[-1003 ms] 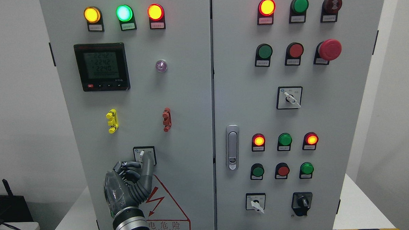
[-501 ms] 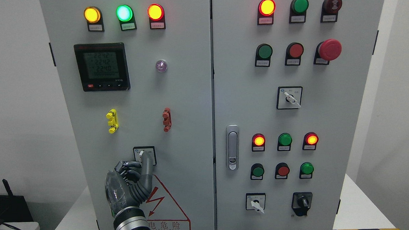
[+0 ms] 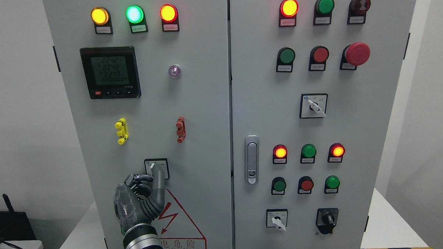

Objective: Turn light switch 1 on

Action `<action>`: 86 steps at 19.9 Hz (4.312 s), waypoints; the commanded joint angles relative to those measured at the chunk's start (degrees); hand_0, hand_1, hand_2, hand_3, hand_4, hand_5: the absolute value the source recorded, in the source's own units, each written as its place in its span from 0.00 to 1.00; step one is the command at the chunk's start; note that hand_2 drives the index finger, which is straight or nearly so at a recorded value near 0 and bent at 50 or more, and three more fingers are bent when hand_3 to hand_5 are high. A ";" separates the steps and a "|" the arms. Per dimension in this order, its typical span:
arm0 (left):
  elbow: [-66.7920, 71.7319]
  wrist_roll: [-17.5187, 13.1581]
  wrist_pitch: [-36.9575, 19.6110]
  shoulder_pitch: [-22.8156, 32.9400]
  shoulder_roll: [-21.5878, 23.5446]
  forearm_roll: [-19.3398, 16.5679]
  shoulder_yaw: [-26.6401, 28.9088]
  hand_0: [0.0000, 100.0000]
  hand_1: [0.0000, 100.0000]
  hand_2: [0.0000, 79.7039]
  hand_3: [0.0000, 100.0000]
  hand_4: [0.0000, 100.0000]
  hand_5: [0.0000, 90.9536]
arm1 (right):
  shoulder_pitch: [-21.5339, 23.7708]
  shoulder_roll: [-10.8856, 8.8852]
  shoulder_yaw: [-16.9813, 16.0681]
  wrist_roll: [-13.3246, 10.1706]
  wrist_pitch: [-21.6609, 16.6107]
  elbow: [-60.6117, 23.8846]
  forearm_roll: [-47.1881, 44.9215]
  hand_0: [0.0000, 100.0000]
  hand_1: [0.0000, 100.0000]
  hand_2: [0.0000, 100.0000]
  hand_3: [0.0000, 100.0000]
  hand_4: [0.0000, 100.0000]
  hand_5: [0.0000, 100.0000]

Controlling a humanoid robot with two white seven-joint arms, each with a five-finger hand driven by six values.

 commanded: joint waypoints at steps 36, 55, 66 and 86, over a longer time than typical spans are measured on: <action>0.09 -0.64 -0.09 -0.51 0.00 0.62 -0.05 0.27 0.31 0.83 0.95 0.90 0.99 | 0.00 0.00 0.00 -0.04 -0.01 0.03 -1.06 0.12 0.39 0.00 0.00 0.00 0.00; -1.40 -0.81 -2.02 3.53 -0.08 0.62 0.21 0.08 0.36 0.85 0.97 0.90 0.99 | 0.00 0.00 0.00 -0.04 -0.01 0.03 -1.06 0.12 0.39 0.00 0.00 0.00 0.00; -1.14 -6.51 -24.13 16.69 1.23 0.53 6.53 0.09 0.37 0.88 0.99 0.92 0.99 | 0.00 0.00 0.00 0.04 -0.01 0.03 -1.06 0.12 0.39 0.00 0.00 0.00 0.00; 57.18 -40.96 -70.58 46.94 7.74 5.10 51.80 0.20 0.11 0.04 0.24 0.33 0.13 | 0.00 0.00 0.00 -0.04 -0.01 -0.06 -0.97 0.12 0.39 0.00 0.00 0.00 0.00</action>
